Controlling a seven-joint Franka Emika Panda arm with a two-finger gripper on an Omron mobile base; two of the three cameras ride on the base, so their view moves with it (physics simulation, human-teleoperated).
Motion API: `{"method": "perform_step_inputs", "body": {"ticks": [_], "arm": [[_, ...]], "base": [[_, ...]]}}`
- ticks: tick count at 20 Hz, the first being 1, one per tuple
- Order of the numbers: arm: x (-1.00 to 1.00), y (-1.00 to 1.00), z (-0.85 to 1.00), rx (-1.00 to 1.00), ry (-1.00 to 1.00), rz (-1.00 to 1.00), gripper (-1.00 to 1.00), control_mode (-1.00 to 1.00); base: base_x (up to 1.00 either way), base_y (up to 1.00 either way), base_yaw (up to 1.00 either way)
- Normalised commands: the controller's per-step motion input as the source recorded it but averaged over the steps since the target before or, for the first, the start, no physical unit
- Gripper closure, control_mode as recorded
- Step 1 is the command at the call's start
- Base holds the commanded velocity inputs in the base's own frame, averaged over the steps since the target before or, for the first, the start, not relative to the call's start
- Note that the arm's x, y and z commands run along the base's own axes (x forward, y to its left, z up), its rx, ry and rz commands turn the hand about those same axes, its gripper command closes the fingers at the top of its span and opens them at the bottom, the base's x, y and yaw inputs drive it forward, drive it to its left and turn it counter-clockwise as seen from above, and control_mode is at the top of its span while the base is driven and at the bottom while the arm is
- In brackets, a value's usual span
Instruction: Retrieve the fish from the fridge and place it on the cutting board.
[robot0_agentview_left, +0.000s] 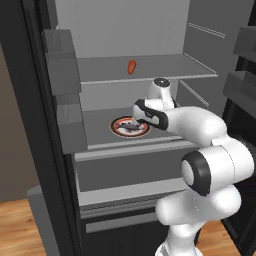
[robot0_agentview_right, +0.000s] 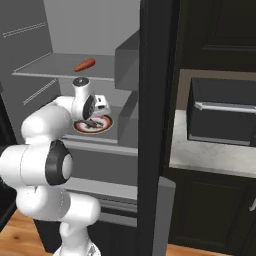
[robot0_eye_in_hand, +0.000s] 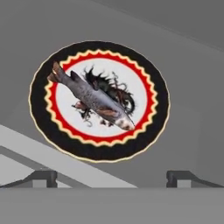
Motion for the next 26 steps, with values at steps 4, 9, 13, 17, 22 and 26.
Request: {"method": "perform_step_inputs", "body": {"ticks": [4, 9, 13, 17, 22, 26], "arm": [[0.49, 0.3, -0.2, 0.0, 0.09, 0.04, -1.0, -1.0], [0.38, 0.32, -0.23, 0.0, 0.09, 0.04, -1.0, -1.0], [0.45, 0.18, -0.3, 0.0, 0.04, 0.05, -1.0, -1.0], [0.53, 0.06, -0.28, 0.0, 0.02, 0.04, -1.0, -1.0], [0.54, 0.01, -0.13, 0.0, 0.05, 0.03, -1.0, -1.0], [0.47, 0.06, -0.11, -0.01, 0.06, 0.02, -1.0, -1.0]], "base": [[0.0, 0.0, 0.0], [0.0, 0.0, 0.0], [0.0, 0.0, 0.0], [0.0, 0.0, 0.0], [0.0, 0.0, 0.0], [0.0, 0.0, 0.0]]}}
